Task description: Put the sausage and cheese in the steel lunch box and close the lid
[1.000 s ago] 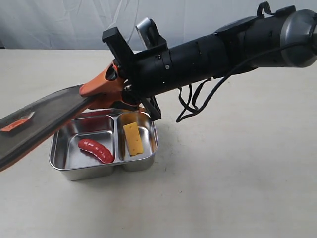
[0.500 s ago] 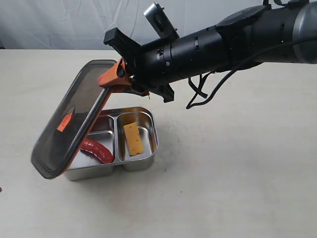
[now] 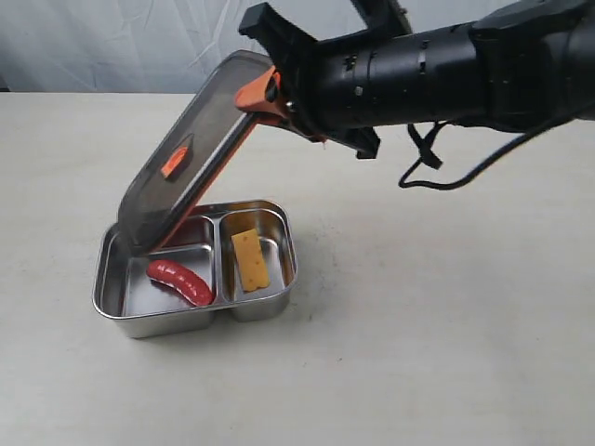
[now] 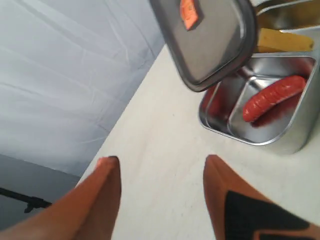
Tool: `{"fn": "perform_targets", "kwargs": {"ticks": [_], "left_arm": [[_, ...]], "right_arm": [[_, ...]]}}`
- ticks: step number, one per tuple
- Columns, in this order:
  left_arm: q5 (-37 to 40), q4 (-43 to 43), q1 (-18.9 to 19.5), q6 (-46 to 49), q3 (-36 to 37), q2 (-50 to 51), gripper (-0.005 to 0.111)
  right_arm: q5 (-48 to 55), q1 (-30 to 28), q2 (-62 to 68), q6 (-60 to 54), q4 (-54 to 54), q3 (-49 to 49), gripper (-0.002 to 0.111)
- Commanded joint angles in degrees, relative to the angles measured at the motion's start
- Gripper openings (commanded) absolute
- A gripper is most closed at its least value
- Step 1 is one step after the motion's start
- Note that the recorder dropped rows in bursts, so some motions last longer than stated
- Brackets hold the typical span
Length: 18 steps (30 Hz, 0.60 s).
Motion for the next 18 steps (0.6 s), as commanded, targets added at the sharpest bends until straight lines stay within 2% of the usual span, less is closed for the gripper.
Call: {"fn": "perform_targets", "kwargs": {"ticks": [1, 5, 18], "left_arm": [[-3.74, 1.77, -0.49, -8.46, -0.30, -1.79, 0.049], [-5.53, 1.60, -0.49, -14.16, -0.30, -2.25, 0.049], [-7.69, 1.19, -0.49, -23.10, -0.30, -2.36, 0.049]], "right_arm": [[-5.84, -0.14, -4.90, -1.63, 5.08, 5.81, 0.000], [-6.94, -0.02, -6.73, -8.93, 13.66, 9.92, -0.001], [-10.70, 6.18, -7.54, -10.13, 13.66, 10.08, -0.001]]}}
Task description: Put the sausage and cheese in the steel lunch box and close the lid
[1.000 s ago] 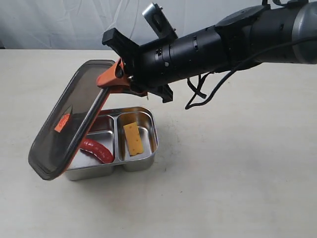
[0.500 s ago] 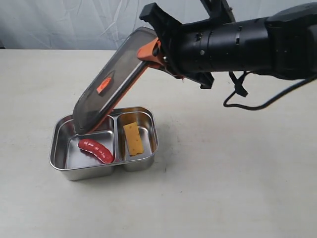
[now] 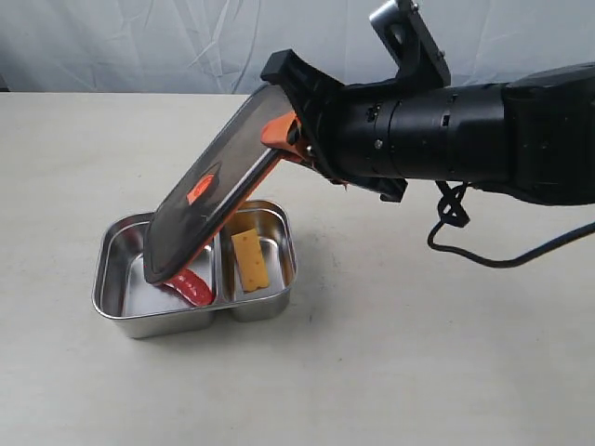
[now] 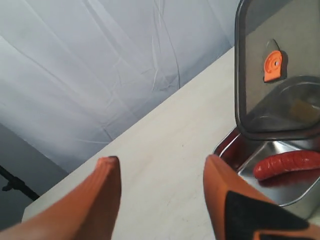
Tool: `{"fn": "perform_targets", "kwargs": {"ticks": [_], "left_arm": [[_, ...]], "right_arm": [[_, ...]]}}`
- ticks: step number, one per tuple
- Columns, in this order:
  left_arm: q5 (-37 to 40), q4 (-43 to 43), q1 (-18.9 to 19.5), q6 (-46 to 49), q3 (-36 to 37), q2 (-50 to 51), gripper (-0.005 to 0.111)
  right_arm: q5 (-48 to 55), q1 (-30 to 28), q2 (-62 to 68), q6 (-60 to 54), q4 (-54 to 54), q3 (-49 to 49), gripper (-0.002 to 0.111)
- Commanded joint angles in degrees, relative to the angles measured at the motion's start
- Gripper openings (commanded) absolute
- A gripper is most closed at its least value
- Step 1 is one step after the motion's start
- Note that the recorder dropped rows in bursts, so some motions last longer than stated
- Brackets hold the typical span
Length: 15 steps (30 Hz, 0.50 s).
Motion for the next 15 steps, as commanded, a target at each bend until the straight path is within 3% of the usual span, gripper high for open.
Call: {"fn": "perform_targets", "kwargs": {"ticks": [1, 6, 15], "left_arm": [[-1.30, -0.60, -0.49, -5.75, -0.30, -0.37, 0.049], [-1.60, -3.56, -0.49, -10.04, -0.30, -0.37, 0.049], [-3.42, -9.23, -0.49, -10.64, -0.30, -0.37, 0.049]], "right_arm": [[-0.34, 1.30, -1.51, -0.62, 0.46, 0.04, -0.001], [-1.19, 1.63, -4.06, 2.69, 0.46, -1.33, -0.001], [-1.20, 4.29, -6.36, -9.85, -1.39, -6.57, -0.001]]}}
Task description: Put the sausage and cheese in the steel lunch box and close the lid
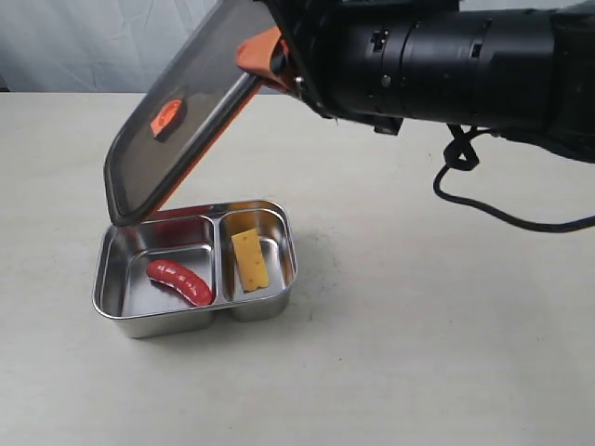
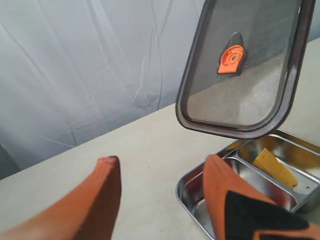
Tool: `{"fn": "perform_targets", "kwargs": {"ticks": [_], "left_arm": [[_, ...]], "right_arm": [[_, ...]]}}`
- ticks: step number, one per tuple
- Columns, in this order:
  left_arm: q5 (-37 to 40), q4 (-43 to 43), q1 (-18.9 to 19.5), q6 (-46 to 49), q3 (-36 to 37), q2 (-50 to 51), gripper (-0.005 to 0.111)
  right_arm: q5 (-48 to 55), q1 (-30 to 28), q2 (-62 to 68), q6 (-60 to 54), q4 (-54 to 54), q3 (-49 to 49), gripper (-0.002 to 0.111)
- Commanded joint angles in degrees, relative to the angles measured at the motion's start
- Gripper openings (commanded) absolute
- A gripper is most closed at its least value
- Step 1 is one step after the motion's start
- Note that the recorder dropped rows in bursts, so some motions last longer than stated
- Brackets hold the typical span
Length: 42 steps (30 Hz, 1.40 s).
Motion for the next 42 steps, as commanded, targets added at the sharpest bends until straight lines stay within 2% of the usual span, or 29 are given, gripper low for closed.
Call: {"fn": "perform_targets", "kwargs": {"ticks": [1, 14, 20, 23, 26, 30, 32, 35, 38, 39, 40, 42], "left_arm": [[-0.88, -2.55, -0.49, -1.08, -0.30, -0.33, 0.049], [-0.88, -2.67, -0.49, -1.08, -0.30, -0.33, 0.049], [-0.88, -2.67, -0.49, -1.08, -0.30, -0.33, 0.049], [-0.88, -2.67, -0.49, -1.08, -0.30, -0.33, 0.049], [-0.88, -2.67, -0.49, -1.08, -0.30, -0.33, 0.049], [-0.88, -2.67, -0.49, -1.08, -0.30, -0.33, 0.049], [-0.88, -2.67, -0.49, -1.08, -0.30, -0.33, 0.049], [-0.88, -2.67, -0.49, -1.08, -0.30, -0.33, 0.049], [-0.88, -2.67, -0.49, -1.08, -0.30, -0.33, 0.049], [-0.88, -2.67, -0.49, -1.08, -0.30, -0.33, 0.049], [-0.88, -2.67, -0.49, -1.08, -0.30, -0.33, 0.049], [-0.88, -2.67, -0.49, -1.08, -0.30, -0.33, 0.049]], "right_arm": [[0.54, 1.77, -1.21, -3.17, -1.50, -1.31, -0.001], [4.67, 3.08, -1.33, -3.17, -0.50, -1.31, -0.001], [0.82, 7.48, -1.33, -3.17, 0.36, -1.31, -0.001], [0.14, 8.96, -1.33, -0.84, -5.43, -1.31, -0.001], [-7.32, 12.14, -1.33, 7.90, -13.73, -1.31, -0.001], [-17.70, 15.74, -1.33, 18.62, -15.82, 0.12, -0.001], [-22.65, 16.96, -1.33, 27.61, -23.17, 1.41, -0.001], [-29.41, 17.64, -1.33, 51.85, -42.65, 4.52, -0.001], [-39.32, 17.53, -1.23, 84.35, -73.52, 9.66, -0.001], [-45.08, 17.10, -0.91, 91.90, -81.95, 11.70, -0.001], [-50.89, 16.72, -0.25, 97.22, -87.85, 13.51, -0.001], [-55.57, 15.92, 0.98, 102.19, -90.06, 15.83, -0.001]]}}
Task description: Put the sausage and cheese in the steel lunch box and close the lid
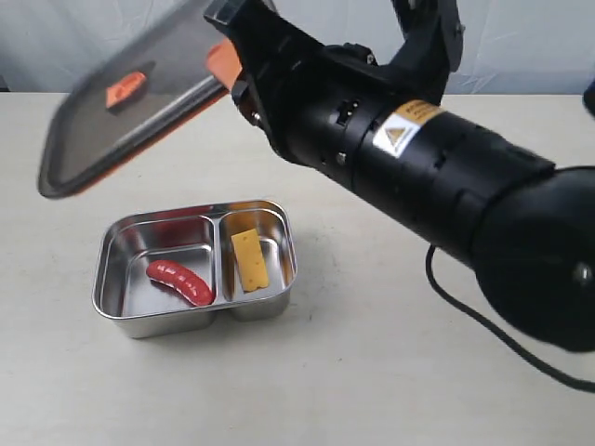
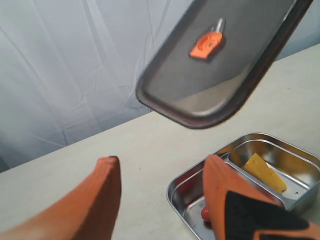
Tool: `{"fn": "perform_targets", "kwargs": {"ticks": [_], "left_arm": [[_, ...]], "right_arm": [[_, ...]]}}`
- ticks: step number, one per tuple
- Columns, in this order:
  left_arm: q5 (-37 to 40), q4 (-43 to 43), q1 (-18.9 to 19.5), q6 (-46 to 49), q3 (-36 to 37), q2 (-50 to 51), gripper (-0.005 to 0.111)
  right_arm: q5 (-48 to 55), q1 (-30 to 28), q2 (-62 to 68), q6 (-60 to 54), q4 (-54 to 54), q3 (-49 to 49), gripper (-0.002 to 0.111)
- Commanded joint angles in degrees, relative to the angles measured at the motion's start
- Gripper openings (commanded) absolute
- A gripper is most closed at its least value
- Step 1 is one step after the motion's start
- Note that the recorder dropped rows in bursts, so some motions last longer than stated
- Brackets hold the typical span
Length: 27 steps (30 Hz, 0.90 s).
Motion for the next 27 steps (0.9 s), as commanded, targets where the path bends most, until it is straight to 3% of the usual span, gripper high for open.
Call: {"fn": "perform_targets", "kwargs": {"ticks": [1, 4, 9, 17, 27], "left_arm": [[-0.88, -0.62, -0.49, -0.48, -0.30, -0.33, 0.049], [-0.88, -0.62, -0.49, -0.48, -0.30, -0.33, 0.049], [-0.88, -0.62, -0.49, -0.48, -0.30, -0.33, 0.049], [-0.88, -0.62, -0.49, -0.48, -0.30, -0.33, 0.049], [-0.88, -0.62, -0.49, -0.48, -0.30, -0.33, 0.049]], "right_arm": [[-13.49, -1.17, 2.11, 19.53, -16.28, 5.63, -0.001], [-15.81, -1.17, 3.90, 20.17, -11.11, 8.54, -0.001], [-25.60, -1.17, 8.94, 27.23, -10.42, 12.54, -0.001], [-33.33, -1.05, 18.24, 27.35, -9.18, 13.02, -0.001], [-37.60, 0.64, 28.90, 30.19, -5.79, 13.02, -0.001]]}}
